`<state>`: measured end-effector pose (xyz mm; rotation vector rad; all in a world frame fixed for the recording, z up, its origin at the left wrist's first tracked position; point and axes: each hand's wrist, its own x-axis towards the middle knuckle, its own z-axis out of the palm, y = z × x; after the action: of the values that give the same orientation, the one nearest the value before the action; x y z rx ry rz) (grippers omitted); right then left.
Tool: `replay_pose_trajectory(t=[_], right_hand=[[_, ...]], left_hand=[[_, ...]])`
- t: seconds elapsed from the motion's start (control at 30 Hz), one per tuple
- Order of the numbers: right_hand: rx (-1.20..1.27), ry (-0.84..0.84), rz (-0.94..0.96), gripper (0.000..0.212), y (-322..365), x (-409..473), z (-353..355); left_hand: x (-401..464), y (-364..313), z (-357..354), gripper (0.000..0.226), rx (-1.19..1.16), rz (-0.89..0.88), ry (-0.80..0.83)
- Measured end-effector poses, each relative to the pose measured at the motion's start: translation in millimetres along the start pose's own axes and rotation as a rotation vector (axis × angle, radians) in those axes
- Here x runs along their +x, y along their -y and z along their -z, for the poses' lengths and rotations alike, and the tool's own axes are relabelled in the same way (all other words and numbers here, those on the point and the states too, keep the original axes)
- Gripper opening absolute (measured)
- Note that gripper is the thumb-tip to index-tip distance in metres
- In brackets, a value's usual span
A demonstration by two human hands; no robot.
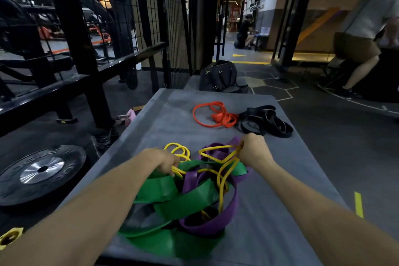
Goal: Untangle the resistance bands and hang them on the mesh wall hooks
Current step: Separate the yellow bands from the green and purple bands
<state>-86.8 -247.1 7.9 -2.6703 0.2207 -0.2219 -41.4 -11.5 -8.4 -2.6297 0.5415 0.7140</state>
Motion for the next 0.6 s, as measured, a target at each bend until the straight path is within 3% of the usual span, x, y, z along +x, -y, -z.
replay_pose_trajectory(t=[0.13, 0.37, 0.47, 0.5, 0.57, 0.6], right_hand=[[0.030, -0.030, -0.015, 0.029, 0.4, -0.7, 8.6], [-0.008, 0.033, -0.023, 0.005, 4.9, -0.9, 32.9], [-0.190, 0.241, 0.000, 0.027, 10.6, -3.6, 50.6], [-0.241, 0.277, 0.030, 0.025, 14.6, -5.3, 56.8], [-0.225, 0.236, 0.102, 0.003, 26.4, -8.4, 70.3], [-0.178, 0.179, 0.139, 0.011, 33.9, -7.9, 74.8]], left_hand=[[-14.2, -0.1, 9.5, 0.037, -0.084, -0.010, -0.173], [-44.1, 17.3, 59.3, 0.035, -0.775, -0.054, -0.678], [-58.0, 21.4, 86.1, 0.035, -1.086, -0.093, -0.869], [-61.6, 22.6, 93.6, 0.037, -1.176, -0.112, -0.922], [-71.2, 20.9, 107.9, 0.037, -1.304, -0.155, -0.987], [-76.6, 18.0, 115.0, 0.037, -1.359, -0.187, -0.995]])
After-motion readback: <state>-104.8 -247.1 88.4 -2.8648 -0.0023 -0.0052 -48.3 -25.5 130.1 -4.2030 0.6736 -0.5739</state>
